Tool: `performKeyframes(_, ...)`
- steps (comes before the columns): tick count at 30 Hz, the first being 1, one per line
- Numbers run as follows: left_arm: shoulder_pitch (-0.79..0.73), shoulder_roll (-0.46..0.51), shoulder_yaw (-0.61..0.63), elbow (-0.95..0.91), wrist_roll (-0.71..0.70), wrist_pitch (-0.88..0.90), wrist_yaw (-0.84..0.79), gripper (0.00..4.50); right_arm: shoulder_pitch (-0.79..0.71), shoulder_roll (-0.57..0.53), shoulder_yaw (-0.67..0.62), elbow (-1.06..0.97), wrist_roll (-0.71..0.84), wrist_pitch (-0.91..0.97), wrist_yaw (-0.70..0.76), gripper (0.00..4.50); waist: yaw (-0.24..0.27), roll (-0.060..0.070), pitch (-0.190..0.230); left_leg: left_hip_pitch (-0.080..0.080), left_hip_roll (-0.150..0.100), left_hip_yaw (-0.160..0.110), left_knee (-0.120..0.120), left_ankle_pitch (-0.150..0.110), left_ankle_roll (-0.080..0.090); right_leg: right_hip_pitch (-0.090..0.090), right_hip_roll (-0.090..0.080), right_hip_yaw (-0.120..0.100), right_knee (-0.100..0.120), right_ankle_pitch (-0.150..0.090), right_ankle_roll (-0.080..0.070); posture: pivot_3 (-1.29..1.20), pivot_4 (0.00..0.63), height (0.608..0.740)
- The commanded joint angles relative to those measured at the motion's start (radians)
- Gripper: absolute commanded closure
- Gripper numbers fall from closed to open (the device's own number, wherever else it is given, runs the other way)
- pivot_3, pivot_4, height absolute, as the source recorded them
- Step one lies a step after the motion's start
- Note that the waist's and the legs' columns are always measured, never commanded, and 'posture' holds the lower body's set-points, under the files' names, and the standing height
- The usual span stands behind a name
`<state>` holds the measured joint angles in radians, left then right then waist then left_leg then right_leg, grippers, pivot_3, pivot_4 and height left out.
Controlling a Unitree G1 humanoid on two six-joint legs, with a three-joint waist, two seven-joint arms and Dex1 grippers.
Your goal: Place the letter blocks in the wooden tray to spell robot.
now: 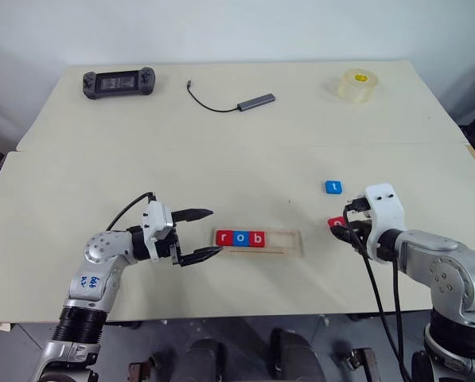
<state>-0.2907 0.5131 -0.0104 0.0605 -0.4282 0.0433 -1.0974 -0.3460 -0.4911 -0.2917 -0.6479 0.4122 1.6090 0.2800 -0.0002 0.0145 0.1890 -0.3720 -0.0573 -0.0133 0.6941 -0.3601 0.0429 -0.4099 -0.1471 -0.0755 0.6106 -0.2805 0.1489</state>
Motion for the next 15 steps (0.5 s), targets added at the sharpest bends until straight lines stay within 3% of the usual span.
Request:
performKeyframes(1,-0.02,-0.001,0.002,0.017,0.004,-0.023,-0.026,0.0,0.067,0.036,-0.022,-0.082,0.033,0.005,-0.024,2.99,0.001,0.0,0.0,0.0,0.0,0.0,0.0,0.0,0.0,0.0,0.0,0.0,0.0,0.0,0.0,0.0,0.15,0.74)
performKeyframes(6,-0.022,-0.004,0.003,0.022,0.005,-0.03,-0.032,0.0,0.089,0.08,-0.023,-0.098,0.065,0.005,-0.057,1.32,0.0,-0.001,0.0,0.0,0.0,0.0,0.0,0.0,0.0,0.0,0.0,0.0,0.0,0.0,0.0,0.0,0.15,0.74)
performKeyframes(10,-0.013,-0.002,0.009,0.018,0.006,-0.034,-0.03,0.0,0.085,-0.014,-0.042,-0.067,0.121,0.005,-0.009,0.07,0.0,-0.001,0.0,0.0,0.0,0.0,0.0,0.0,0.0,0.0,0.0,0.0,0.0,0.0,0.0,0.0,0.15,0.74)
performKeyframes(12,-0.005,-0.001,0.014,0.014,0.006,-0.035,-0.026,0.0,0.067,-0.108,-0.056,-0.031,0.154,0.005,0.07,0.03,0.004,-0.001,0.0,0.0,-0.001,0.0,0.001,0.0,0.001,0.0,-0.001,0.0,0.0,0.0,0.0,0.0,0.15,0.74)
performKeyframes(15,0.002,0.003,0.022,0.01,0.007,-0.04,-0.019,0.0,0.116,-0.311,-0.013,0.042,0.177,-0.193,0.271,0.03,0.007,-0.001,0.0,0.0,-0.002,0.0,0.001,0.0,0.001,0.001,-0.001,0.0,-0.001,0.0,0.0,0.0,0.15,0.74)
